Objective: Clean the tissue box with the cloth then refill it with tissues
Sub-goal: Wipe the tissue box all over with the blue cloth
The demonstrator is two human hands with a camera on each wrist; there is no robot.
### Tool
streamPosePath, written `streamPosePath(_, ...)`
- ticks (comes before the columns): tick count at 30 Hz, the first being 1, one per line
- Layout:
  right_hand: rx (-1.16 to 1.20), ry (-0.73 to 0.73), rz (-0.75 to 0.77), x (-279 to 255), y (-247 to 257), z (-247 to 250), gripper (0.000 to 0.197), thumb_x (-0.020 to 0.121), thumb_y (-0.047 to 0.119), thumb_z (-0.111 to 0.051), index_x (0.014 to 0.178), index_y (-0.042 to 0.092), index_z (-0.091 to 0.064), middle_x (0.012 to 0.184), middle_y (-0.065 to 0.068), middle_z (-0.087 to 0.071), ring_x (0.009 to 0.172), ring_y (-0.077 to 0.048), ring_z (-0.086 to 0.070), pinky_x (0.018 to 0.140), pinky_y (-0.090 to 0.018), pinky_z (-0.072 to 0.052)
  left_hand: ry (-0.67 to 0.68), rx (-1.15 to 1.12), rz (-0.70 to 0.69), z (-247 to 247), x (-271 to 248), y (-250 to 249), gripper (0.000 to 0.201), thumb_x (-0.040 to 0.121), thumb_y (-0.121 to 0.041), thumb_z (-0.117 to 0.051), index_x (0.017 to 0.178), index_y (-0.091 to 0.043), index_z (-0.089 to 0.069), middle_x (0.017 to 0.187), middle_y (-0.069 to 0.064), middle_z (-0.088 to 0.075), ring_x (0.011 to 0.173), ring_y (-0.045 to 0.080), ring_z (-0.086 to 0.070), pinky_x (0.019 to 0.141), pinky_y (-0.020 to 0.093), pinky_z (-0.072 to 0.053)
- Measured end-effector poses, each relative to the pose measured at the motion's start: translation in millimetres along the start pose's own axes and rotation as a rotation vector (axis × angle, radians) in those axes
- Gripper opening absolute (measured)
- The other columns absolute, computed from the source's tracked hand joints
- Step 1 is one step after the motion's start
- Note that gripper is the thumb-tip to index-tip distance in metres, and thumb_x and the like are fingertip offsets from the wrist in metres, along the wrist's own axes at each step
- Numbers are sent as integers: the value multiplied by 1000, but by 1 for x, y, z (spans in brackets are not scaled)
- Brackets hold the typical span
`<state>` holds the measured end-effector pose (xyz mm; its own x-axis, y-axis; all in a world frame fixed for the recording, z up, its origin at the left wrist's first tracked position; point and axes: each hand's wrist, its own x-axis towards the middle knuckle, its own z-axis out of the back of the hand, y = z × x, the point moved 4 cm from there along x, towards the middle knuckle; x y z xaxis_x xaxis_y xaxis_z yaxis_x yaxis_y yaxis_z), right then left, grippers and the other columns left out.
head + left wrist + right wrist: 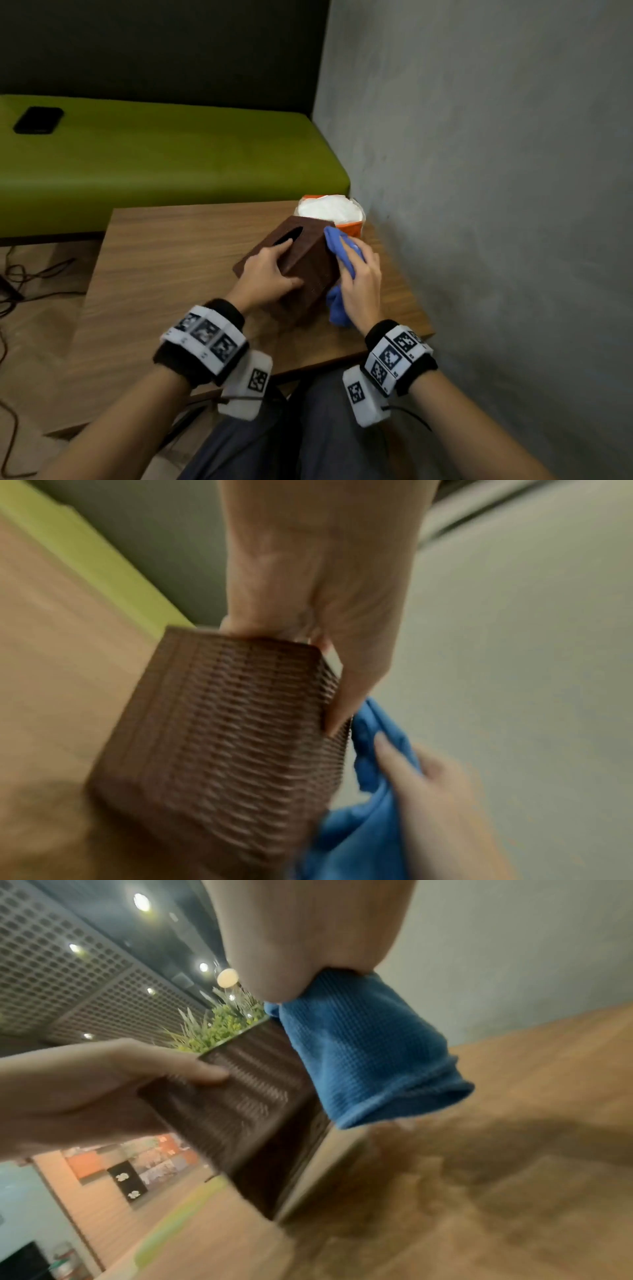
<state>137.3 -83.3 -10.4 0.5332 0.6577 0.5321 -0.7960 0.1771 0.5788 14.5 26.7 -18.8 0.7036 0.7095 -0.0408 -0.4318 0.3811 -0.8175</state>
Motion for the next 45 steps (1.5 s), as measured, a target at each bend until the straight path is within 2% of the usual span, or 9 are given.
streamPosePath(4, -125, 135, 356, -19, 45, -7, 40, 84, 7, -42, 121, 4, -56, 122, -19, -59, 92, -29, -45, 88, -34, -40, 84, -401, -66, 20, 9, -8, 70, 64, -2, -79, 129, 1, -51, 115, 3, -61, 72, -21, -58, 74, 2, -49)
streamPosePath(10, -271, 131, 181, 16, 13, 2, 51, 78, 10, -34, 125, 7, -53, 120, -19, -60, 90, -29, -44, 76, -43, -53, 308, -356, 59, 15, 9, 2, 60, 68, 6, -75, 115, -24, -55, 61, -25, -69, 62, -12, -64, 55, 4, -49)
streamPosePath(15, -393, 296, 349, -19, 30, -17, 46, 78, 16, -38, 120, 16, -56, 118, -13, -62, 91, -25, -37, 75, -37, -28, 378, -211, 65, 21, 21, 5, 36, 68, 1, -77, 97, -18, -67, 62, -19, -70, 62, -5, -64, 57, 6, -50)
streamPosePath(22, -174, 285, 203, -9, 37, -23, 40, 81, 5, -46, 119, 3, -57, 111, -27, -57, 112, -43, -48, 98, -55, -43, 483, 34, 34, 30, 31, -9, 32, 74, -8, -74, 104, -16, -66, 99, 4, -65, 87, 15, -60, 71, 12, -46)
streamPosePath(27, -181, 218, 25, 10, 20, -21, 41, 86, 1, -50, 125, 9, -54, 107, -21, -52, 100, -35, -47, 88, -45, -47, 301, 595, -62, 10, 15, -32, 79, 78, -34, -65, 144, -15, -25, 140, 16, -44, 127, 32, -42, 103, 40, -36)
streamPosePath(31, -190, 239, 20, 0, 31, -22, 39, 87, 3, -49, 126, 8, -54, 121, -16, -50, 108, -31, -44, 94, -38, -41, 200, 552, 47, -16, -1, -19, 120, 61, -54, -75, 147, -11, -3, 150, 11, -18, 140, 30, -14, 108, 66, -18)
streamPosePath(36, -245, 257, -31, 9, -3, -1, 36, 84, 0, -50, 118, 6, -60, 118, -20, -54, 112, -36, -43, 99, -44, -40, 36, 384, -80, -12, 3, -5, 111, 55, -46, -81, 142, -6, -24, 134, 15, -37, 125, 31, -29, 107, 42, -32)
streamPosePath(41, -181, 432, 11, 7, 19, -25, 41, 89, -3, -45, 130, 4, -49, 150, -17, -29, 141, -31, -22, 117, -34, -14, 19, 321, -66, -10, 1, -10, 110, 51, -55, -71, 139, -5, -29, 131, 16, -38, 123, 33, -30, 103, 44, -35)
streamPosePath(45, -194, 471, 66, 6, 18, -13, 43, 89, -2, -45, 132, 4, -46, 139, -16, -46, 131, -30, -37, 114, -29, -21, 42, 348, -73, -9, 2, -13, 110, 52, -53, -75, 140, -5, -29, 133, 17, -38, 123, 33, -30, 104, 46, -35)
